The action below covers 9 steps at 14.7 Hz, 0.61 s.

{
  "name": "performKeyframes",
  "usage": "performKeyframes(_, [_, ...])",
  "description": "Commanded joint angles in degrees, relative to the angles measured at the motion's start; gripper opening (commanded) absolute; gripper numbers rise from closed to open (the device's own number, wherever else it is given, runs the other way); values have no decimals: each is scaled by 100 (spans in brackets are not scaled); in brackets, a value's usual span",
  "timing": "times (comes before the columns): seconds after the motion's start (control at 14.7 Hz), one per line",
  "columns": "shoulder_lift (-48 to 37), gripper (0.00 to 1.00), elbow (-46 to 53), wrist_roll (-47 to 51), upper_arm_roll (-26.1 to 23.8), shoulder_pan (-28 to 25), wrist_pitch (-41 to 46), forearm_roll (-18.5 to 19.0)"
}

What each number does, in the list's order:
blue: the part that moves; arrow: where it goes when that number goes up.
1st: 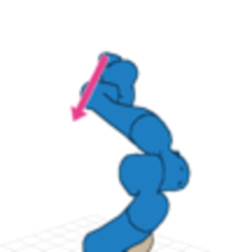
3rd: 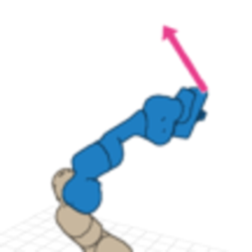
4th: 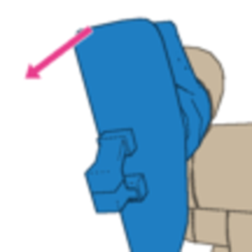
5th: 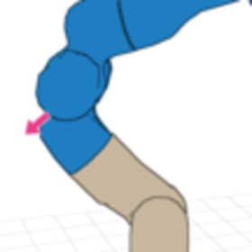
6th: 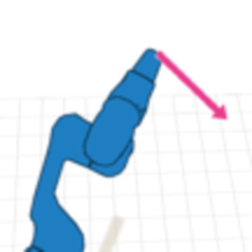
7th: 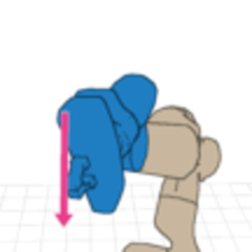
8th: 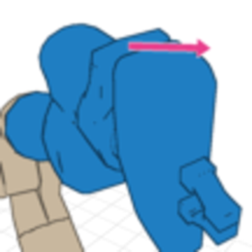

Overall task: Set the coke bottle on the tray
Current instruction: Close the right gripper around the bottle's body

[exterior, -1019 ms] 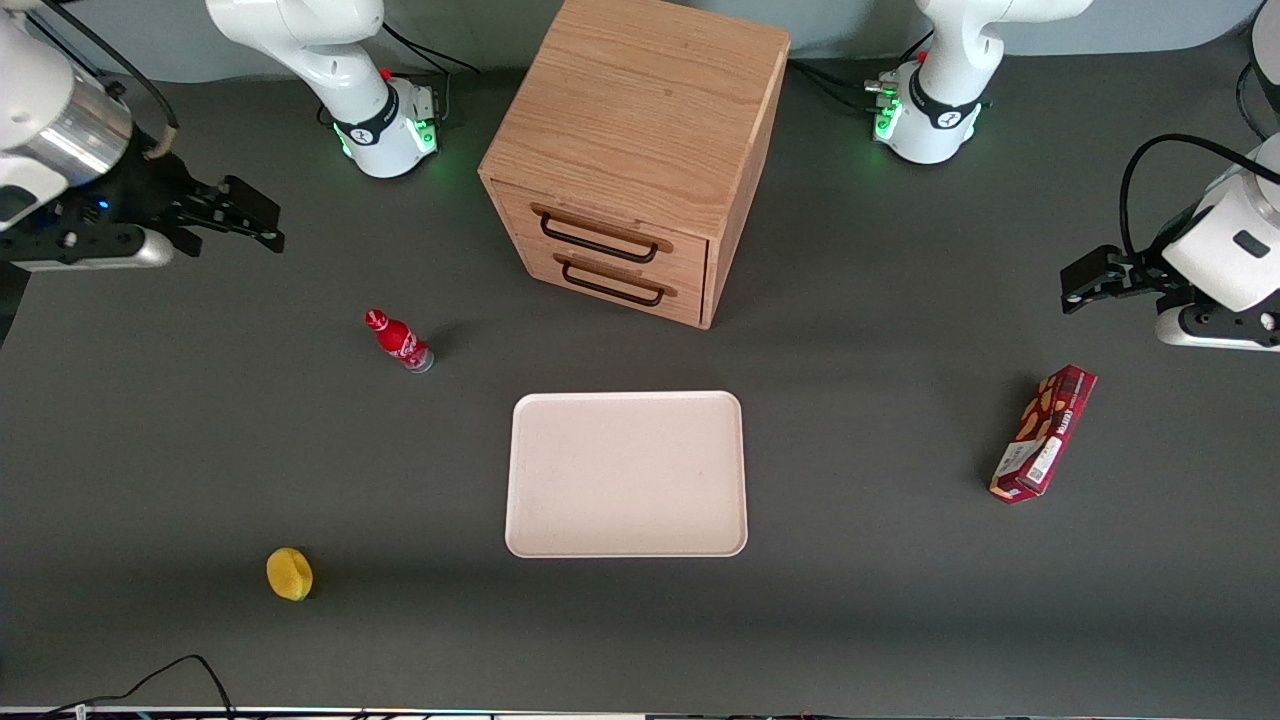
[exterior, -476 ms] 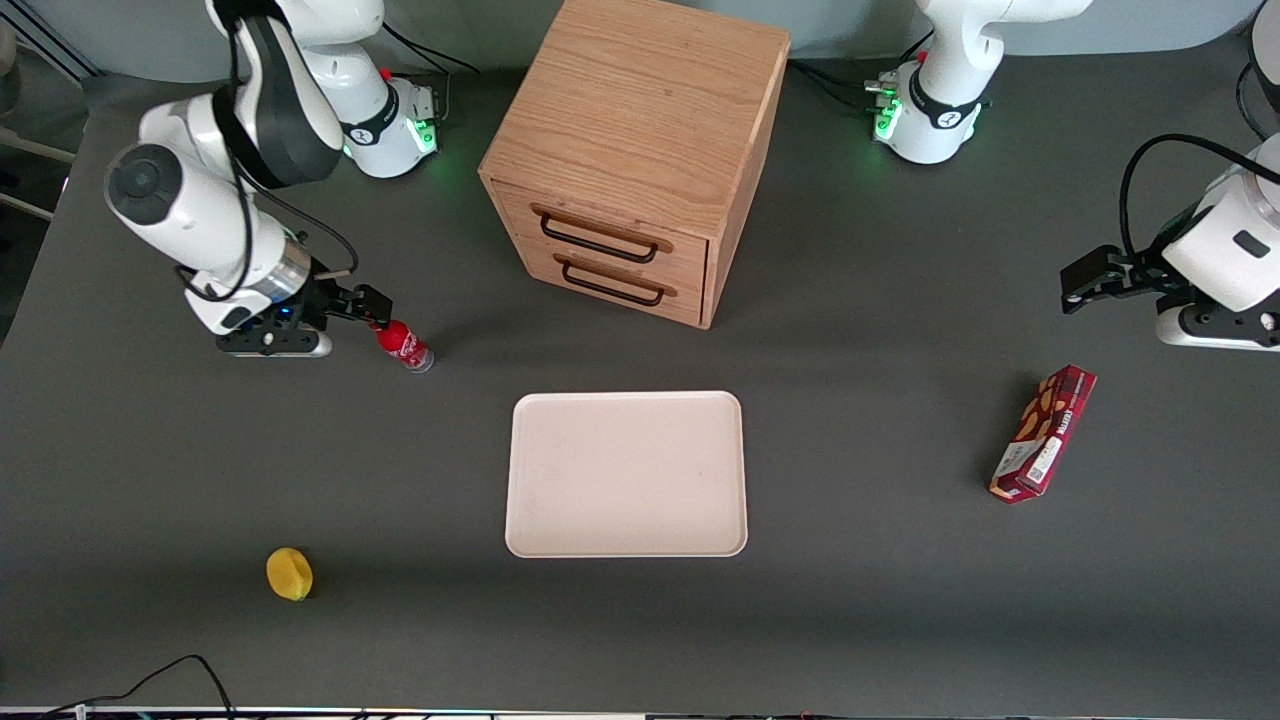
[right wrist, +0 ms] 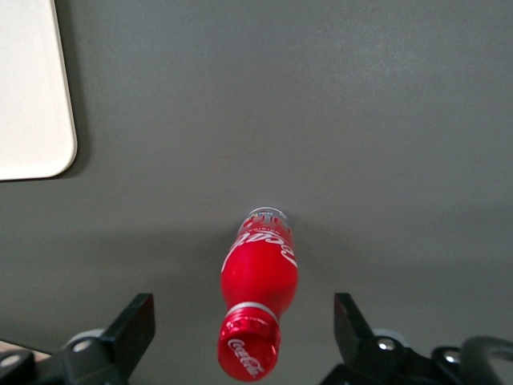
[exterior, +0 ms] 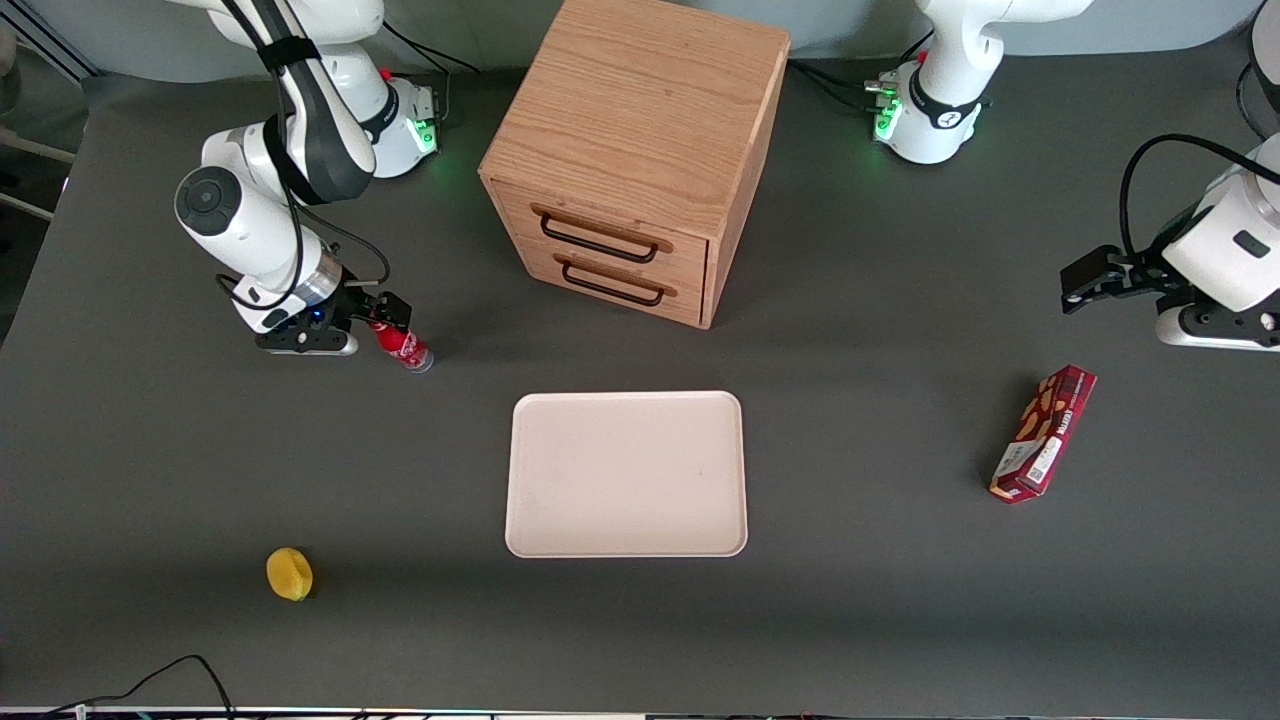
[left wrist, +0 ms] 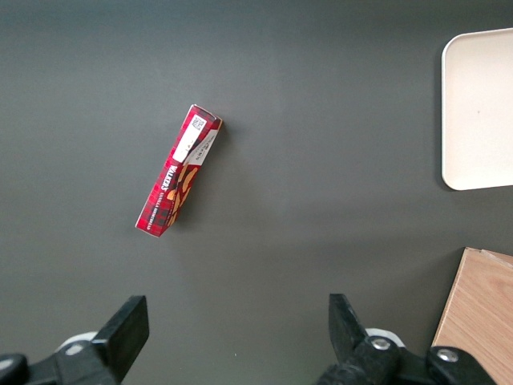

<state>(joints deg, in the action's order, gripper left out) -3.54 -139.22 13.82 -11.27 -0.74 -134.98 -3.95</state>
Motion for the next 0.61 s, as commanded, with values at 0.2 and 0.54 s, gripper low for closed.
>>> performKeyframes(0.2, [-103, 0, -228, 191, -15, -23, -125, 44])
performKeyframes(0.54, [-138, 0, 43, 148, -94, -58, 102, 61])
